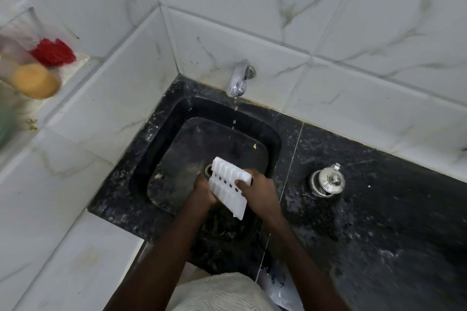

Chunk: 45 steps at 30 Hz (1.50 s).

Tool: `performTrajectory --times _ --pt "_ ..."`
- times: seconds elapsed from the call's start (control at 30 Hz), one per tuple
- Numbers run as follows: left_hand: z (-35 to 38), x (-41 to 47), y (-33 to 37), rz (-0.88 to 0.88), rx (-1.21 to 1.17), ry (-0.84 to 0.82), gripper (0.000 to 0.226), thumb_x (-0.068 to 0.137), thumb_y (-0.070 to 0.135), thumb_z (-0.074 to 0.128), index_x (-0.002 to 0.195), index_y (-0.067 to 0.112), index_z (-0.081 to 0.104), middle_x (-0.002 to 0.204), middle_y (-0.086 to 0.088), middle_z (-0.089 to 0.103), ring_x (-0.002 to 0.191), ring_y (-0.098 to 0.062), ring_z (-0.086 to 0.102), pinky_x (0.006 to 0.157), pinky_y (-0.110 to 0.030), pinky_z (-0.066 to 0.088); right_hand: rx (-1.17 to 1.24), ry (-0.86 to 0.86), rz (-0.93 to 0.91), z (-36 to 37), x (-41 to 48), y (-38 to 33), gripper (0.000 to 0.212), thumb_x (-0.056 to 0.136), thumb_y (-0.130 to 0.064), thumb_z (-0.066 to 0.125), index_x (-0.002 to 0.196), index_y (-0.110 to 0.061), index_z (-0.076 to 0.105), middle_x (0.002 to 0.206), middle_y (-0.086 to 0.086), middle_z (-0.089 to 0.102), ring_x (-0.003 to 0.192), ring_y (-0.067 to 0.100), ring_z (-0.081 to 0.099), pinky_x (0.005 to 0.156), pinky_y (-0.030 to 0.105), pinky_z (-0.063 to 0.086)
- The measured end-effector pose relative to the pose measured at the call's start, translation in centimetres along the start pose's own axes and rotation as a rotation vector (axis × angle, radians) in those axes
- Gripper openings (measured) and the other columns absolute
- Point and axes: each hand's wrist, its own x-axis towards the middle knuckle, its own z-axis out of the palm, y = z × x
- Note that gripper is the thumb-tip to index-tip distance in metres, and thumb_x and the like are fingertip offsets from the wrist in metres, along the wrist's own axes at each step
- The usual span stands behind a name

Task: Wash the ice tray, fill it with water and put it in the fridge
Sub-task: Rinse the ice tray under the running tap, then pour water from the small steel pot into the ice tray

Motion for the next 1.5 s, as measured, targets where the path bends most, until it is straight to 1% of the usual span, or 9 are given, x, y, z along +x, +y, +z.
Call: performTrajectory --times 0.2,0.37,0.63,0.77,0.9,1.0,1.23,1.3,1.5 --pt "0.6 -1.3 -2.4 0.139 0.137 0.097 0.063 0.11 0.052 0.037 0.151 0.005 0.05 0.151 -0.02 0.054 0.138 -0.037 0.054 0.103 -0.049 0.045 0.078 -0.008 -0.06 -2.8 -1.6 2.6 0.032 0.093 -0.037 0.068 0.122 -0.024 0.069 0.103 -0.008 0.075 0.09 0.013 0.073 0.083 0.045 0.062" --pt "0.4 -1.5 -5.9 0.192 0.223 0.134 0.052 0.108 0.046 0.047 0.14 0.005 0.053 0.105 -0.019 0.062 0.086 -0.033 0.059 0.083 -0.048 0.051 0.055 -0.064 -0.114 -5.3 -3.7 5.9 0.036 0.092 -0.044 0.067 0.125 -0.032 0.068 0.106 -0.013 0.074 0.094 0.006 0.07 0.087 0.034 0.058" --pt "0.6 -1.1 -10.6 0.139 0.184 0.132 0.074 0.099 0.059 0.056 0.135 -0.005 0.055 0.129 -0.023 0.058 0.13 -0.038 0.055 0.115 -0.048 0.045 0.076 -0.1 -0.208 -9.2 -5.7 10.4 0.037 0.094 -0.051 0.064 0.127 -0.034 0.067 0.106 -0.015 0.076 0.095 0.003 0.07 0.091 0.036 0.057" --pt "0.8 -1.8 -11.9 0.212 0.193 0.166 0.058 0.099 0.057 0.057 0.122 0.004 0.056 0.105 -0.016 0.061 0.096 -0.034 0.061 0.1 -0.047 0.049 0.035 -0.142 -0.284 -9.4 -5.9 10.5 0.04 0.093 -0.055 0.066 0.128 -0.036 0.067 0.114 -0.018 0.074 0.101 -0.003 0.067 0.09 0.028 0.054" --pt "-0.1 -2.3 -13.2 0.283 0.16 0.139 0.067 0.1 0.058 0.054 0.144 0.007 0.052 0.138 -0.019 0.058 0.131 -0.038 0.056 0.112 -0.049 0.046 0.013 -0.151 -0.392 -10.2 -6.3 10.6 0.041 0.091 -0.059 0.067 0.128 -0.042 0.065 0.103 -0.028 0.069 0.099 -0.011 0.061 0.084 0.009 0.042" --pt "-0.3 -2.6 -14.3 0.333 0.113 0.066 0.056 0.101 0.055 0.053 0.133 0.009 0.059 0.134 -0.019 0.055 0.121 -0.036 0.057 0.114 -0.05 0.043 -0.014 -0.179 -0.481 -10.5 -7.0 12.3 0.039 0.09 -0.042 0.075 0.129 -0.039 0.071 0.099 -0.018 0.056 0.099 -0.01 0.053 0.081 0.005 0.035" --pt "0.3 -2.8 -17.9 0.273 0.054 -0.018 0.02 0.103 0.023 0.057 0.09 0.008 0.06 0.087 -0.009 0.053 0.077 -0.022 0.053 0.093 -0.038 0.052 -0.142 0.062 -0.487 -11.8 -10.5 20.7 0.045 0.078 -0.007 0.086 0.114 -0.034 0.081 0.115 -0.005 0.063 0.111 0.026 0.058 0.094 0.044 0.048" --pt "0.7 -2.4 -19.3 0.248 0.131 0.002 0.015 0.104 0.015 0.054 0.095 0.005 0.061 0.09 -0.011 0.059 0.079 -0.023 0.058 0.081 -0.038 0.057 -0.161 0.157 -0.462 -12.3 -11.5 23.0 0.049 0.076 0.006 0.084 0.108 -0.03 0.084 0.125 0.005 0.067 0.117 0.035 0.06 0.097 0.054 0.049" --pt "0.8 -1.1 -22.9 0.246 0.376 -0.017 0.032 0.108 0.003 0.044 0.134 0.013 0.06 0.113 -0.011 0.069 0.1 -0.024 0.065 0.113 -0.046 0.045 -0.192 0.307 -0.376 -13.4 -12.8 27.9 0.069 0.058 0.036 0.063 0.102 -0.012 0.084 0.131 0.026 0.065 0.121 0.052 0.058 0.103 0.058 0.048"
